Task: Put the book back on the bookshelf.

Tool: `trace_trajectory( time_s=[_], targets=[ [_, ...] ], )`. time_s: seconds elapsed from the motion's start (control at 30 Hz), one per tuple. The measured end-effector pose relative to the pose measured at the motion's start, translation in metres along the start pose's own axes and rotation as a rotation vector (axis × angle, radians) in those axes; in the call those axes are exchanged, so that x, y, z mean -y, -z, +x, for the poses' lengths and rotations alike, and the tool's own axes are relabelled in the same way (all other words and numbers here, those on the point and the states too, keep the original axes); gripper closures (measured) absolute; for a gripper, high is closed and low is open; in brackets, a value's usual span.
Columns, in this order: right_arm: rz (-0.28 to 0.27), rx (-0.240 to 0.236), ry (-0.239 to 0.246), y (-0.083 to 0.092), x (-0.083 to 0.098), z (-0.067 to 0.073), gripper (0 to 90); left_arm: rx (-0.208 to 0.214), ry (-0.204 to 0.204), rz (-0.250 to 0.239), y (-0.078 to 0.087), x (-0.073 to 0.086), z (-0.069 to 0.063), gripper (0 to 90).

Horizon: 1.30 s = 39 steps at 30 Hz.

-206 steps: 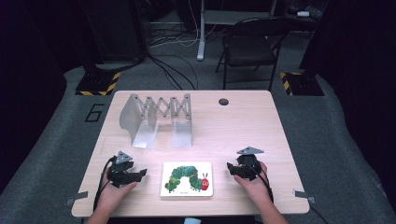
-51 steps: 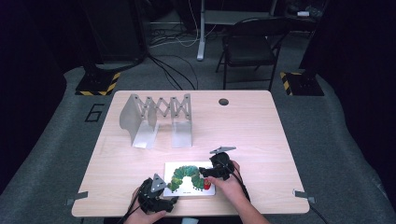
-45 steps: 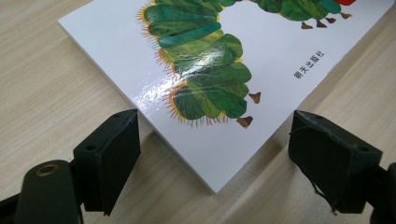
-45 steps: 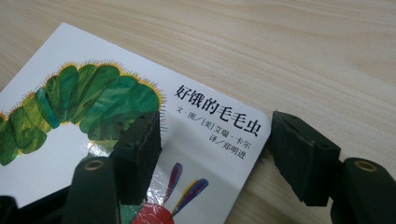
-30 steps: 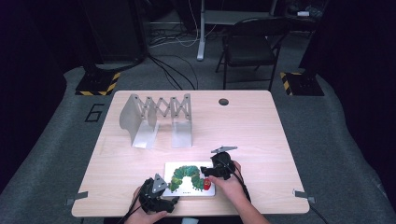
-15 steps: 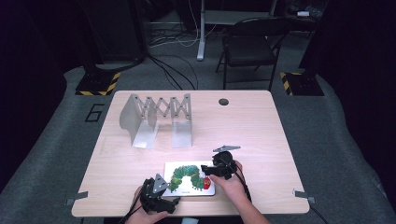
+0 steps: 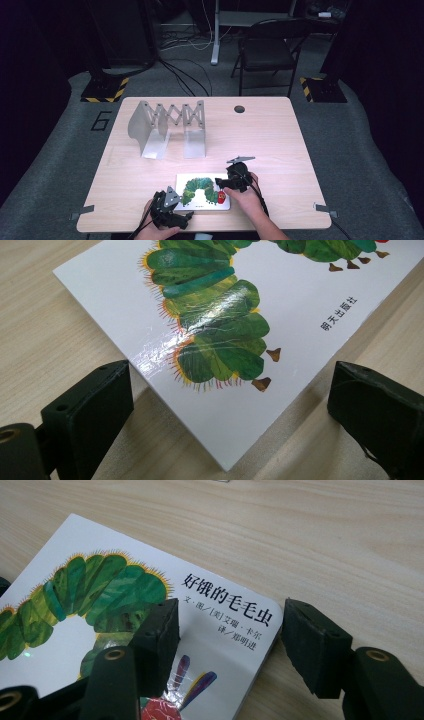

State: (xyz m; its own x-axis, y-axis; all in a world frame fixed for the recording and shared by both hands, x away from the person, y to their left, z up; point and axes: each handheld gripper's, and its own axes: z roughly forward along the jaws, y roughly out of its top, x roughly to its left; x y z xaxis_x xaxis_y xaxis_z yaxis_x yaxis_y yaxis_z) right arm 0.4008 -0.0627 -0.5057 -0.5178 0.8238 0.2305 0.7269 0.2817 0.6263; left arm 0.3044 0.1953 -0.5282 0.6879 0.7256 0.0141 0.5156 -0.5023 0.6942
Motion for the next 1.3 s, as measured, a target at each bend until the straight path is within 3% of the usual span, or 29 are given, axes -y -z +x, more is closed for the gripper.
trace_trajectory(
  time_s=[0.17,0.2,0.4,0.5,0.93,1.3],
  targets=[
    [-0.004,0.007,0.01,-0.0031,-0.0006,0.0006,38.5,0.003,0.005,-0.005,-0.0003,0.0004,-0.0003,4.3],
    [-0.01,0.017,0.036,-0.0045,-0.0011,-0.0004,37.7,0.002,0.01,-0.006,-0.0003,0.0005,-0.0006,4.3],
    [-0.002,-0.016,0.02,-0.0076,-0.0007,-0.0011,34.0,0.003,0.008,-0.006,-0.0004,0.0005,-0.0005,4.3],
    [-0.003,-0.005,0.027,-0.0082,-0.0006,0.001,32.7,-0.002,0.01,-0.008,-0.0006,0.0006,-0.001,4.2],
    [0.01,-0.024,-0.046,-0.0051,-0.0013,-0.0007,33.5,0.004,0.01,-0.003,-0.0017,0.0005,-0.0027,0.7],
    [-0.012,-0.025,-0.045,-0.0008,-0.003,-0.0001,34.2,0.001,0.013,-0.004,-0.002,0.0006,-0.0032,0.1]
  ],
)
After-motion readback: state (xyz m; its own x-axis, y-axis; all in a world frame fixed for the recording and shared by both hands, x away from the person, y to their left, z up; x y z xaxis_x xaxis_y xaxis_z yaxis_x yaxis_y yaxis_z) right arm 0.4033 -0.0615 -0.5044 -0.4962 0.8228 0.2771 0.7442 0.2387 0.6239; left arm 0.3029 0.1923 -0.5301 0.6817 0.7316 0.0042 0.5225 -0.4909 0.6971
